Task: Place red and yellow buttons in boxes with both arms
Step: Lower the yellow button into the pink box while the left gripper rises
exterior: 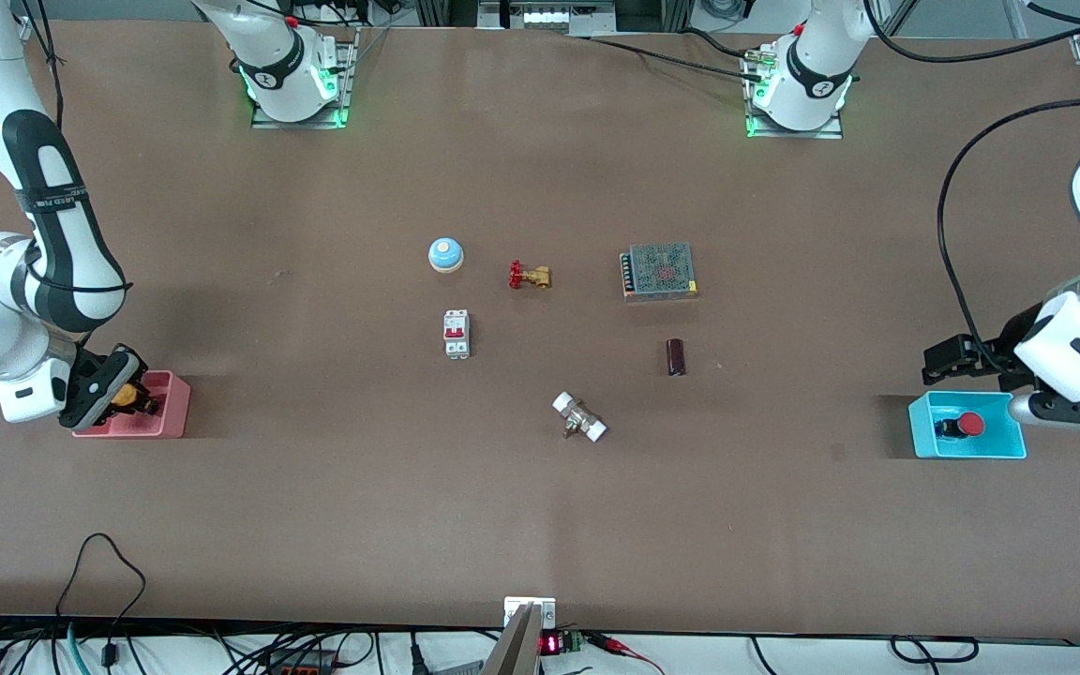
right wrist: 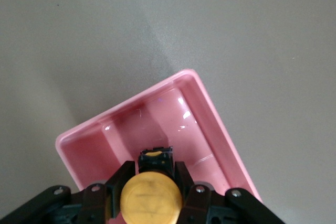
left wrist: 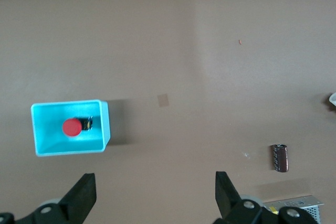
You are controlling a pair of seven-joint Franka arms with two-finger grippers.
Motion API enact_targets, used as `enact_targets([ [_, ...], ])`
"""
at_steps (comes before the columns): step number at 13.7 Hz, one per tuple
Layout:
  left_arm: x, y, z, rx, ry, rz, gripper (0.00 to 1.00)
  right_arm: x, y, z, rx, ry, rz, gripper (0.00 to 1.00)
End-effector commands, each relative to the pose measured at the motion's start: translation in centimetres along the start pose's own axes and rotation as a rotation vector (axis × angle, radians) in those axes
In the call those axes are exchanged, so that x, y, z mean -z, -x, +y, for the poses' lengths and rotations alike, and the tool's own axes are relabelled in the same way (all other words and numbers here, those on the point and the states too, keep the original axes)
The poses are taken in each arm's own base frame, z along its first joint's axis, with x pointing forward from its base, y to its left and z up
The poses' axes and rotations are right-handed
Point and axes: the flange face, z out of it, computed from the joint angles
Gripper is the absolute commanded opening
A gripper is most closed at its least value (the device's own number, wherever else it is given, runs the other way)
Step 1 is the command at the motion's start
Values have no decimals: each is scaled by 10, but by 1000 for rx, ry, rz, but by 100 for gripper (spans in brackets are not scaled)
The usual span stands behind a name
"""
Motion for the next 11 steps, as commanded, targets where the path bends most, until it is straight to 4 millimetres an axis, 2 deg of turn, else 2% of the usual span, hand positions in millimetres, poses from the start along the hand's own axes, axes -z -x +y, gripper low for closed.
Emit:
enact_targets([
  [1, 36, 22, -1, 37, 15, 23, 100, -2, 1, 3, 12, -4, 24, 46],
  [4, 72, 48, -7, 70, 18, -21, 100, -2, 1, 3, 11, -4, 24, 49],
  [6, 81, 56, -10, 86, 16, -41, 100, -2, 1, 3, 11, -4, 24, 51],
  [8, 86, 60, -6, 79, 18, -32, 100, -2, 1, 3, 11, -4, 24, 59],
  [9, 88, 62, -5, 78, 20, -18, 100, -2, 1, 3, 11, -4, 24, 59],
  [11, 86, 68, -6, 81, 22, 3, 100, 0, 1, 4, 11, 1, 25, 63],
])
